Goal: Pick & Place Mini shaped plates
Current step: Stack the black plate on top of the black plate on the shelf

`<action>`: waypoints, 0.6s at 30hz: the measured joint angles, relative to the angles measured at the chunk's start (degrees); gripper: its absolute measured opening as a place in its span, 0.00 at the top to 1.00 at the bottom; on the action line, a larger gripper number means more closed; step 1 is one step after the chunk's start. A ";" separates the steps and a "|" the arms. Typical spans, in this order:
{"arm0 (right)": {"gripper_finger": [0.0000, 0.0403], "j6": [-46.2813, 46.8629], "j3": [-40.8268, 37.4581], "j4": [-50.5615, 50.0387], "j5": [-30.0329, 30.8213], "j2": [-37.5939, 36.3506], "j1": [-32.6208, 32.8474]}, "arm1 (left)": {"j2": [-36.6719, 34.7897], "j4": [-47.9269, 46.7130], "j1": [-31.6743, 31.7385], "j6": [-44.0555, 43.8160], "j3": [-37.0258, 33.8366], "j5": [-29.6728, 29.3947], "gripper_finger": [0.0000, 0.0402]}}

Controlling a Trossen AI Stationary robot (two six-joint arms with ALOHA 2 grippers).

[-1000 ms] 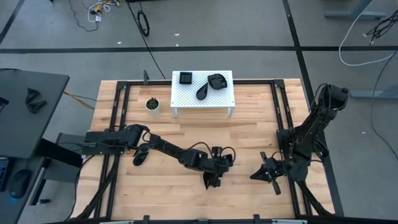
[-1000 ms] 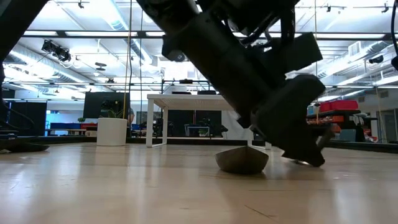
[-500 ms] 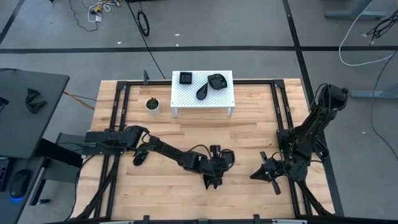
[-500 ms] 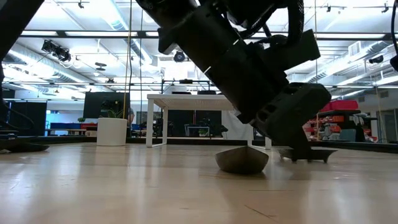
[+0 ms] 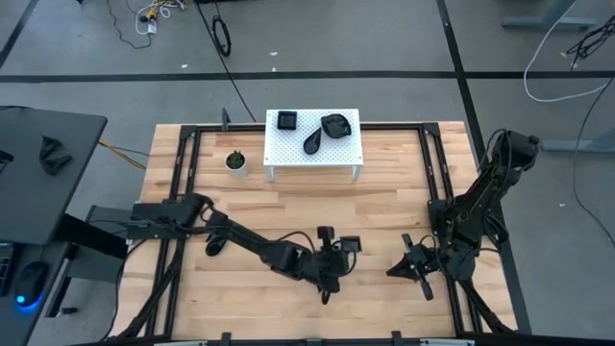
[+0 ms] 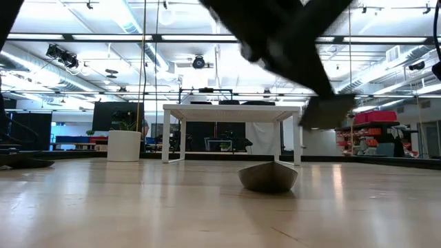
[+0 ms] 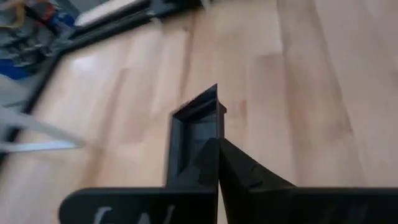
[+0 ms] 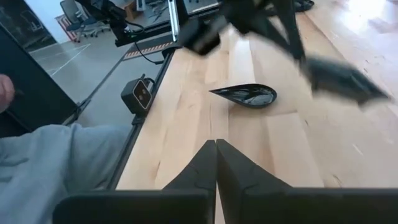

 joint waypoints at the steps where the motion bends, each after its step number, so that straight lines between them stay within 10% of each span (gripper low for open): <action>1: 0.97 0.00 0.00 -0.07 0.00 0.00 -0.02 | -1.06 -1.28 -0.38 0.04 0.00 -1.13 0.99; 8: 0.97 -0.07 0.00 -0.22 0.00 0.02 -0.09 | -10.72 -15.53 -2.85 1.39 0.00 -12.87 0.99; 18: 0.97 -4.39 0.00 -0.24 12.67 0.02 -5.00 | -26.44 -36.53 10.91 10.13 0.02 -8.09 1.00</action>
